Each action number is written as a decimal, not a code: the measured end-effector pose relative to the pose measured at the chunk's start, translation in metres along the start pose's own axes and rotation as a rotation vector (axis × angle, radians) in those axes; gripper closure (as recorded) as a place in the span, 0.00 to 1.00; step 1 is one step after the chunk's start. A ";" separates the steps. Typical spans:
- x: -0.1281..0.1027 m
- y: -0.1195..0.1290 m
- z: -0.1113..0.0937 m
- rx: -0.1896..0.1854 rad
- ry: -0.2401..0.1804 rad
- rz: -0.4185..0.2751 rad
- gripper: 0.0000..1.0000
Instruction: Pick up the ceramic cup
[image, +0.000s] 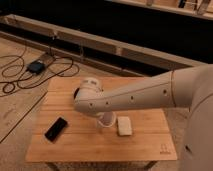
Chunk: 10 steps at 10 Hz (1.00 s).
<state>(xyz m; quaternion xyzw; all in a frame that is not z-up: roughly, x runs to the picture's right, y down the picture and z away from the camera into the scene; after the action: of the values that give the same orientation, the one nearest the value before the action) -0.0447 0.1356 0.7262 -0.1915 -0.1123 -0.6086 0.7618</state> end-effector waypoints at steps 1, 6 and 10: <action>0.005 -0.001 -0.011 -0.016 0.020 -0.023 1.00; 0.011 -0.010 -0.037 -0.053 0.052 -0.085 1.00; 0.011 -0.011 -0.037 -0.052 0.051 -0.086 1.00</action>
<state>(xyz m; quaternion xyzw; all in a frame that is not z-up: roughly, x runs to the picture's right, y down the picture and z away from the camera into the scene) -0.0548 0.1079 0.6986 -0.1907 -0.0849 -0.6482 0.7323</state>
